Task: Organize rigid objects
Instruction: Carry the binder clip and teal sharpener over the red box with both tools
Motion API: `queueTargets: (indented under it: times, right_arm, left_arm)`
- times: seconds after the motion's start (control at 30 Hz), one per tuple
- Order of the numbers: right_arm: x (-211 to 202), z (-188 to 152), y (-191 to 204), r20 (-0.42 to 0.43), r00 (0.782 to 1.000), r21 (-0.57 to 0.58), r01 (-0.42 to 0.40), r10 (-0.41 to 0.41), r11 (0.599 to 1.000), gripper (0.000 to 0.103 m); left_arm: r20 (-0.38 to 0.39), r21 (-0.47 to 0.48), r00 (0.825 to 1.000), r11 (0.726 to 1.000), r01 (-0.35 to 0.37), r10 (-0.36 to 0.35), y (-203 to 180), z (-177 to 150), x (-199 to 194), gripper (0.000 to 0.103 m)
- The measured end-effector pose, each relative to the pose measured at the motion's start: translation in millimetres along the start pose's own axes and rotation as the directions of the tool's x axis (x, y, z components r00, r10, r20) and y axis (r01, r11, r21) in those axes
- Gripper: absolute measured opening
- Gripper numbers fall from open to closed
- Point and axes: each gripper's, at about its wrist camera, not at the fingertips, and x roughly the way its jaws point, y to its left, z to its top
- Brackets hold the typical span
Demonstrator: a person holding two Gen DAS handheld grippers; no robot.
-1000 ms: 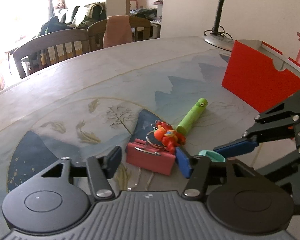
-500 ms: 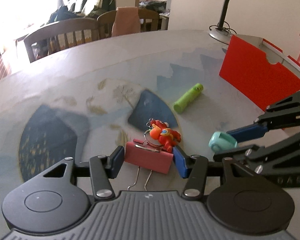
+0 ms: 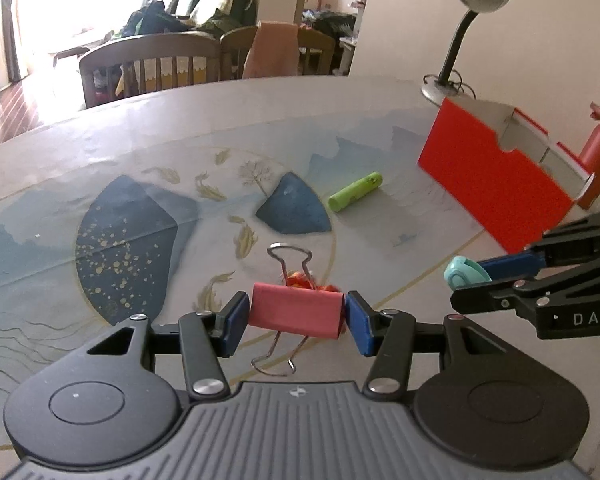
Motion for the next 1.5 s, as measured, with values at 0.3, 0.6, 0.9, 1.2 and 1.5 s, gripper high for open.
queueTargets:
  times: [0.3,0.6,0.9,1.2,1.5]
  right_arm:
    - [-39.3,3.3,-14.7,0.054,0.998,0.003,-0.018,0.018,1.0,0.029]
    - [-76.6,13.6,-52.5,0.117,0.993,0.015,-0.032,0.03,0.999,0.029]
    - [-98.6,24.1,-103.9,0.16,0.987,0.017,-0.02,0.017,1.0,0.029]
    - [-114.8,23.4,-160.7,0.186,0.983,0.039,0.004,-0.011,0.999,0.029]
    - [-120.9,22.8,-210.7,0.189,0.98,0.065,0.05,-0.061,0.997,0.029]
  left_arm:
    - [0.017,-0.026,1.0,1.0,0.002,-0.001,-21.0,16.3,-22.3,0.052]
    - [0.055,-0.019,0.998,0.999,0.028,-0.027,-66.1,47.2,-34.1,0.052]
    - [0.083,0.004,0.996,0.999,0.034,-0.034,-120.9,80.2,-26.2,0.052]
    - [0.086,0.048,0.995,0.997,0.056,-0.06,-179.7,111.3,-2.5,0.052]
    - [0.054,0.106,0.993,0.99,0.096,-0.102,-240.1,134.7,34.3,0.052]
